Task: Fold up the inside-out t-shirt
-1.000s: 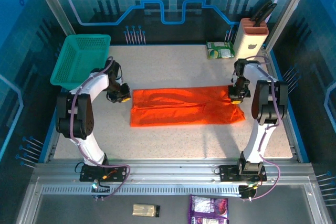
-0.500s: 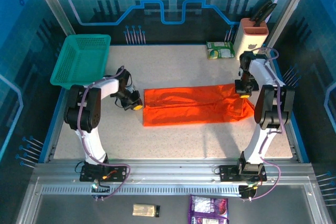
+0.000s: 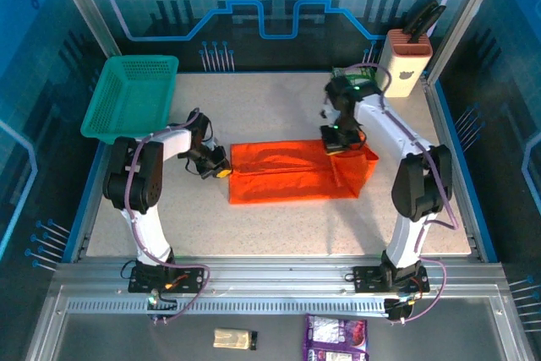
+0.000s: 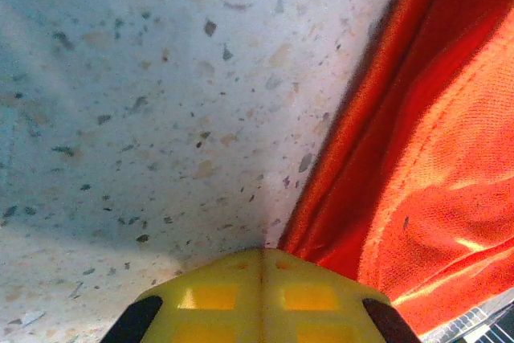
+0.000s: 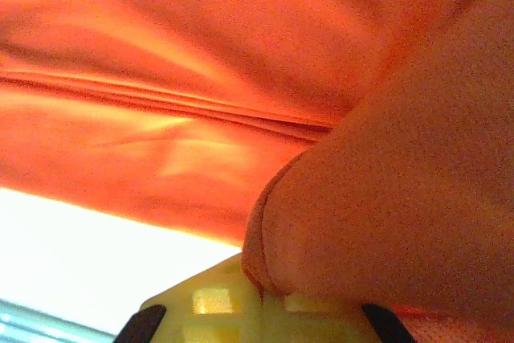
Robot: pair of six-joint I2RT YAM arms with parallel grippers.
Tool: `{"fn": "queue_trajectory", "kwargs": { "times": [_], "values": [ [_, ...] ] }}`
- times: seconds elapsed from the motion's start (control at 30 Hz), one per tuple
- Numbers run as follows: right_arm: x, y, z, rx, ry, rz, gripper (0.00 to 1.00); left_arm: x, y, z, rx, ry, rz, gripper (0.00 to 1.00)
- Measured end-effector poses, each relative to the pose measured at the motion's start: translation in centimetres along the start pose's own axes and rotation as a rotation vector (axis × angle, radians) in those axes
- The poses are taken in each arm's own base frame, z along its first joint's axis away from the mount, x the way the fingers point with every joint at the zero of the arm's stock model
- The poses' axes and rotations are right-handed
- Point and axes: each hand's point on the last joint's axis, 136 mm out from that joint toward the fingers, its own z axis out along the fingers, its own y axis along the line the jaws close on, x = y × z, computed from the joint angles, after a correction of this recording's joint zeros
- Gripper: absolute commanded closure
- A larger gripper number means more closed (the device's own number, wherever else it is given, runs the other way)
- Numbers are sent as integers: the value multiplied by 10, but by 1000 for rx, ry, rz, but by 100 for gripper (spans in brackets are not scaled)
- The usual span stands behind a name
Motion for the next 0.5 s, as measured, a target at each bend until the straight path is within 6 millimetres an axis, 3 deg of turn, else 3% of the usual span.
{"fn": "queue_trajectory", "kwargs": {
  "times": [0.1, 0.27, 0.5],
  "values": [
    [-11, 48, 4, -82, -10, -57, 100, 0, 0, 0, 4, -2, 0, 93],
    [-20, 112, 31, -184, 43, -120, 100, 0, -1, 1, 11, -4, 2, 93],
    [-28, 172, 62, -261, 92, -176, 100, 0, -1, 1, 12, -4, 3, 93]
  ]
}}
